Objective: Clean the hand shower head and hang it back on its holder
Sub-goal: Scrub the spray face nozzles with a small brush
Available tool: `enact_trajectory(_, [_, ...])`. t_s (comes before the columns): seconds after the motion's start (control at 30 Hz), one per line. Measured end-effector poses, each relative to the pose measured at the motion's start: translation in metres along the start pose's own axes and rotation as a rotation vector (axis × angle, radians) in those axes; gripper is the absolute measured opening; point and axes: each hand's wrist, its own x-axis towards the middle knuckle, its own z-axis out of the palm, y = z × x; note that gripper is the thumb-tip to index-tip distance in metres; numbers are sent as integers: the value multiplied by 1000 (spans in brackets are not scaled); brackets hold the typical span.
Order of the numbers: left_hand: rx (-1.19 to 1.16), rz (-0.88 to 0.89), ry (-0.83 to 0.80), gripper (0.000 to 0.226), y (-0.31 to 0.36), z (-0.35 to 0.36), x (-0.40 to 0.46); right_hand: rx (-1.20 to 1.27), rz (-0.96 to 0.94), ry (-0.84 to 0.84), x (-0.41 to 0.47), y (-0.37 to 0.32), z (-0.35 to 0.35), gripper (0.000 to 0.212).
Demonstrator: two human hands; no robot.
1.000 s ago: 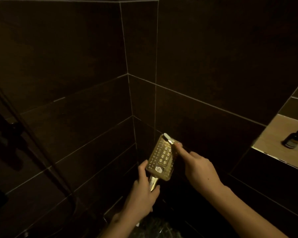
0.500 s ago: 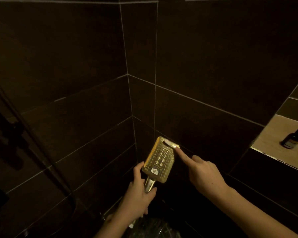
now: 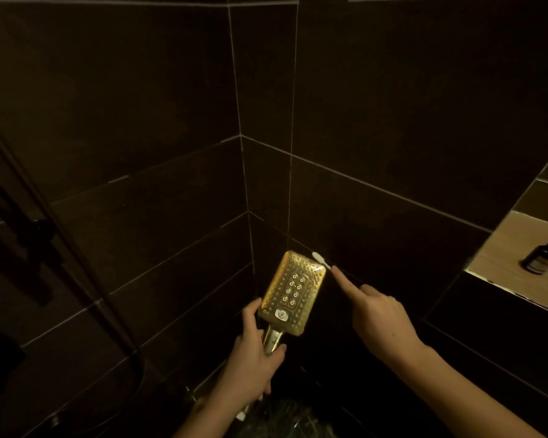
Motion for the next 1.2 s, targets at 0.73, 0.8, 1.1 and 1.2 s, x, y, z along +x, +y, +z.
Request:
enact_trajectory(0.73, [22,4,-29,89,-1,-3,3,-15,-162,-67,-2,-10,4,81])
enact_trajectory(0.8, [22,4,-39,90,-1,-3,4,-25,-157,-52,-2,-9,4,79])
enact_trajectory(1.1, [-13,-17,-23,88,-3,-1,9,20,-45,-14,-6,1,6,80])
enact_trajectory(1.2, [-36,-37,-13,87,-5,2,10,29,-19,-34,-11,0,6,80])
